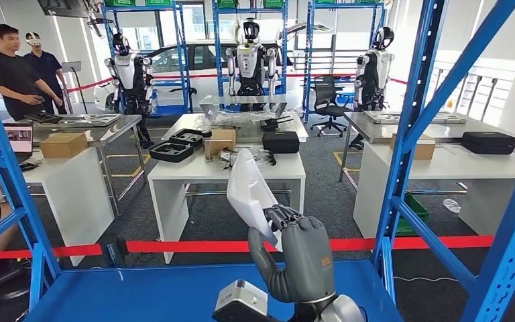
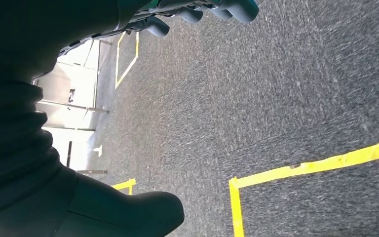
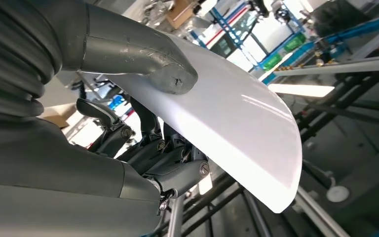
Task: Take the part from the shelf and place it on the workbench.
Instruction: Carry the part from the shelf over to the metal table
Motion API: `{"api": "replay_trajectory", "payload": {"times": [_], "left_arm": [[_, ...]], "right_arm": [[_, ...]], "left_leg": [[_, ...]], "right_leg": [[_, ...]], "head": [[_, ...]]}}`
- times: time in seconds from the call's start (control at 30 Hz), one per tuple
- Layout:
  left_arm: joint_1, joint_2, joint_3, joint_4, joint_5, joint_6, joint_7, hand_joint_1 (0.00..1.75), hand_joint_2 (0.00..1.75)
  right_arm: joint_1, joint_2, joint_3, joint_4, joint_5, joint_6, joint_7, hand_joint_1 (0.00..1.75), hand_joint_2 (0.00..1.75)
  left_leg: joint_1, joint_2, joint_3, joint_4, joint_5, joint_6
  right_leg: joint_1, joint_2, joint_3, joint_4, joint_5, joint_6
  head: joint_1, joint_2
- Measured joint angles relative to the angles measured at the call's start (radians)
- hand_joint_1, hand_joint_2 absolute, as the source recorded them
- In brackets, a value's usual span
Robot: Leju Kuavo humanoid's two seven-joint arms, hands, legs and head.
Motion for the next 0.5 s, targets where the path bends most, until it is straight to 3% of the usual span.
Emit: {"api": "replay_trajectory", "payload": {"times": [0.07,0.13,0.23,0.27,0.3,0.33,0.4,0.43,0.5], "left_arm": [[-0.001,-0.001,0.0,0.0,0.0,-0.005,0.001,0.0,1.75],[-0.003,-0.003,0.0,0.0,0.0,-0.008,0.002,0.0,1.75],[-0.003,-0.004,0.001,0.0,0.0,-0.01,0.004,0.0,1.75],[-0.003,-0.004,0.001,0.0,0.0,-0.011,0.005,0.0,1.75],[-0.003,-0.005,0.001,0.0,0.0,-0.013,0.006,0.0,1.75],[-0.003,-0.006,0.002,0.0,0.0,-0.014,0.007,0.0,1.75],[-0.002,-0.005,0.002,0.0,0.002,-0.016,0.007,0.0,1.75],[-0.002,-0.004,0.003,0.0,0.005,-0.017,0.005,0.0,1.75],[0.0,-0.002,0.005,0.0,0.009,-0.018,0.002,0.0,1.75]], "right_arm": [[0.004,-0.001,0.009,-0.028,0.005,0.005,0.006,1.75,1.75],[0.005,-0.004,0.014,-0.048,0.007,0.007,0.009,1.75,1.75],[0.014,-0.015,0.022,-0.059,0.009,0.008,0.013,1.75,1.75],[0.02,-0.019,0.024,-0.06,0.011,0.009,0.015,1.75,1.75],[0.026,-0.022,0.026,-0.061,0.014,0.011,0.016,1.75,1.75],[0.032,-0.024,0.028,-0.063,0.019,0.015,0.017,1.75,1.75],[0.041,-0.024,0.034,-0.067,0.031,0.029,0.022,1.75,1.75],[0.045,-0.024,0.037,-0.069,0.037,0.037,0.026,1.75,1.75],[0.054,-0.024,0.041,-0.071,0.044,0.052,0.032,1.75,1.75]], "left_leg": [[0.002,0.002,0.006,-0.011,0.008,0.007],[0.009,0.005,0.018,-0.027,0.02,0.013],[0.013,0.01,0.022,-0.03,0.027,0.014],[0.014,0.01,0.021,-0.028,0.026,0.013],[0.016,0.01,0.02,-0.025,0.024,0.01],[0.02,0.01,0.019,-0.02,0.02,0.006],[0.028,0.008,0.014,-0.004,0.007,-0.008],[0.029,0.007,0.008,0.005,0.0,-0.015],[0.027,0.004,-0.004,0.019,-0.01,-0.031]], "right_leg": [[-0.001,0.0,0.0,-0.001,0.001,0.006],[-0.001,-0.002,-0.02,0.039,-0.024,0.015],[-0.008,-0.005,-0.11,0.222,-0.108,0.03],[-0.012,-0.006,-0.133,0.266,-0.117,0.034],[-0.016,-0.008,-0.139,0.274,-0.106,0.039],[-0.02,-0.01,-0.126,0.244,-0.078,0.043],[-0.026,-0.014,-0.062,0.12,-0.021,0.052],[-0.027,-0.013,-0.038,0.078,-0.007,0.05],[-0.023,-0.007,-0.023,0.053,-0.018,0.034]], "head": [[0.0,0.0],[0.002,0.0],[0.005,0.0],[0.006,0.0],[0.006,0.0],[0.007,0.0],[0.007,0.0],[0.007,0.0],[0.005,0.0]]}}
